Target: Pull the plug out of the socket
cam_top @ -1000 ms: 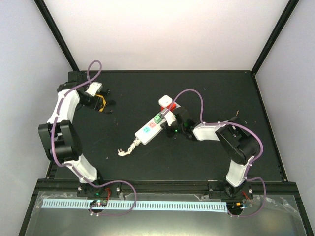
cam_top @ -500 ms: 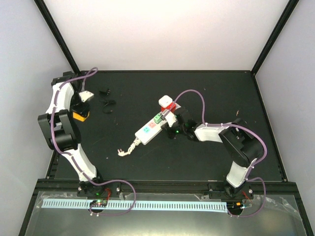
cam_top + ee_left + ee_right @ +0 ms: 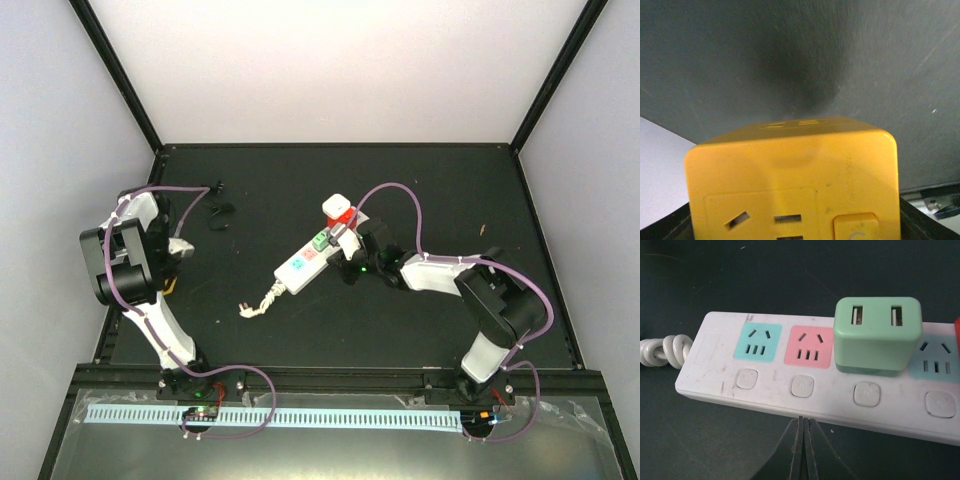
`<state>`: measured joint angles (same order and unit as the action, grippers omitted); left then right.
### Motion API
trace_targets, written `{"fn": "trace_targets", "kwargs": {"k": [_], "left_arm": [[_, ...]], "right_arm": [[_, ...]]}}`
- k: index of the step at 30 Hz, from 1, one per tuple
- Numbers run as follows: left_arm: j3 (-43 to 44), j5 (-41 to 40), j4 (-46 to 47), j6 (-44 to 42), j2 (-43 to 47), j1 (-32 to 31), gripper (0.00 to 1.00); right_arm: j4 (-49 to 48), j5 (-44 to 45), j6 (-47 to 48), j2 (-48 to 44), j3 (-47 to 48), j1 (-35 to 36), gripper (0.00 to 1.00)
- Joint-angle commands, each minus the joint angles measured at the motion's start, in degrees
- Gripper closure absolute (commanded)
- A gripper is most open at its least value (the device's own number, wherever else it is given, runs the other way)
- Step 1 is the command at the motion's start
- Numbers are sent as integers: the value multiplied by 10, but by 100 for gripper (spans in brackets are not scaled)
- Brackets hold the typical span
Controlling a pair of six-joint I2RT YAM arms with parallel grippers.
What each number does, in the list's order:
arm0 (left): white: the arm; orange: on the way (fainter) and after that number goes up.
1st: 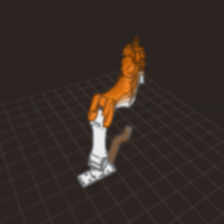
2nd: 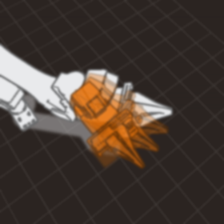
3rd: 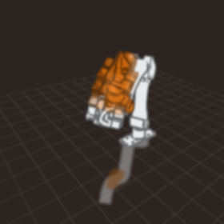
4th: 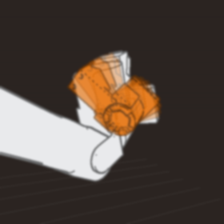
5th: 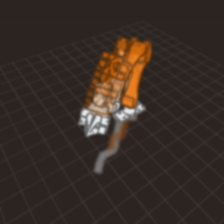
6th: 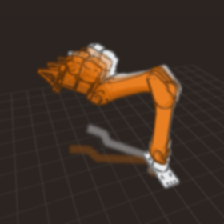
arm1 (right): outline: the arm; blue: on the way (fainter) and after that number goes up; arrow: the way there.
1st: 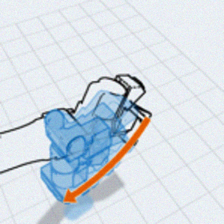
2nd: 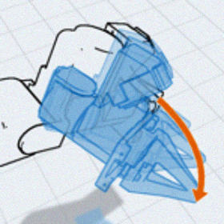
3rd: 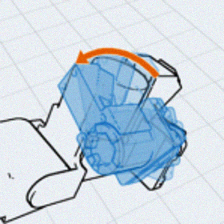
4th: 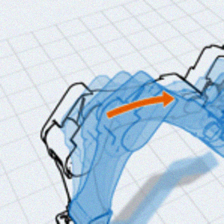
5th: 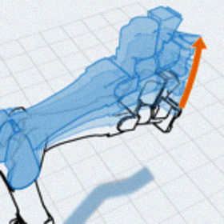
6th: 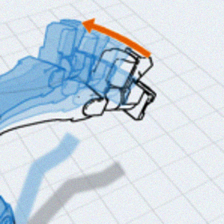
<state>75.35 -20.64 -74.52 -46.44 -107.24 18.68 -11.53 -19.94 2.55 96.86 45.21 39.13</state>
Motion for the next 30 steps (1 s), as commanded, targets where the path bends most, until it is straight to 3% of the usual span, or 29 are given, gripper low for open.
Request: {"fn": "trace_targets", "kwargs": {"k": [1,12,22,27,30], "left_arm": [[-8,-69,-8,-11,0,12,65],[5,-41,4,-1,-41,13,51],[18,-12,12,-7,-37,13,14],[32,11,15,-6,-31,13,2],[45,26,13,-7,-24,13,1]], "right_arm": [[-13,-14,8,-21,-7,-1,95],[-14,-17,7,-22,-9,-1,95],[-13,-20,4,-15,-8,0,95],[-13,-21,4,-15,-8,0,95],[-13,-22,6,-17,-9,0,95]]}}
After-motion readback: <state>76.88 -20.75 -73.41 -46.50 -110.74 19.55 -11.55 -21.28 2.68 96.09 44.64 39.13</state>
